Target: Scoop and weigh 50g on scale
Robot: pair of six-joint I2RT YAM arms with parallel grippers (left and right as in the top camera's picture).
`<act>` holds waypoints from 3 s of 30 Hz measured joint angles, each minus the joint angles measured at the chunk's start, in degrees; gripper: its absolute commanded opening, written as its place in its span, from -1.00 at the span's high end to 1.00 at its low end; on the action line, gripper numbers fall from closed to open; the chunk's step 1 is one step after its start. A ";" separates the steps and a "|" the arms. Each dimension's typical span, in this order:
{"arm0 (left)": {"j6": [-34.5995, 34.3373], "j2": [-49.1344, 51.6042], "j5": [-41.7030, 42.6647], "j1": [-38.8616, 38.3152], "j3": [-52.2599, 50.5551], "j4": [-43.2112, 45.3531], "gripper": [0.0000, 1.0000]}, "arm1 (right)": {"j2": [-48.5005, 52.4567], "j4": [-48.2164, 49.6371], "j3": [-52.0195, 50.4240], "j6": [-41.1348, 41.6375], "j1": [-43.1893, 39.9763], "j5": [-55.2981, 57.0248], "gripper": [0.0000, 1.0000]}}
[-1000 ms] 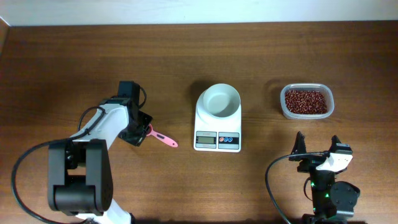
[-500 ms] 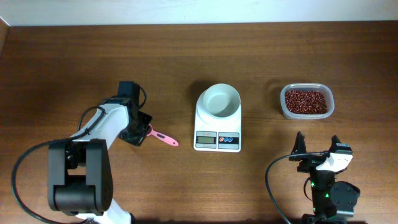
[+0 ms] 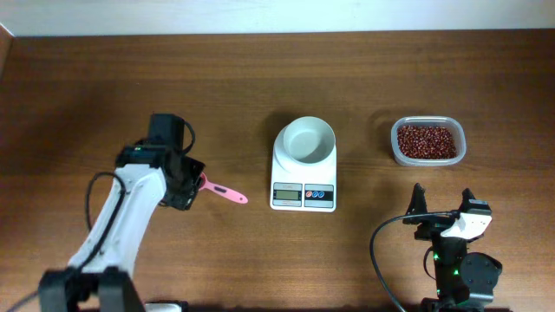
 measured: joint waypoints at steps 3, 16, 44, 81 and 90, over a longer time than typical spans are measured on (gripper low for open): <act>-0.24 -4.87 0.00 0.00 0.00 -0.17 1.00 | 0.00 0.00 0.00 -0.02 0.00 0.00 -0.98; -2.82 -8.24 5.70 0.00 0.00 -1.70 1.00 | 0.00 1.36 0.00 30.51 0.00 -14.27 -0.98; -2.82 -8.26 22.97 -2.64 -0.15 -1.99 1.00 | 37.94 -6.29 23.06 31.52 0.46 -57.83 -0.98; -12.28 -8.35 20.28 -17.75 -0.22 -1.66 1.00 | 71.34 34.32 23.91 58.31 45.11 -25.53 0.02; -18.23 -8.35 19.67 -17.75 -0.22 -1.70 1.00 | 71.34 34.32 23.91 60.11 45.11 -27.71 0.17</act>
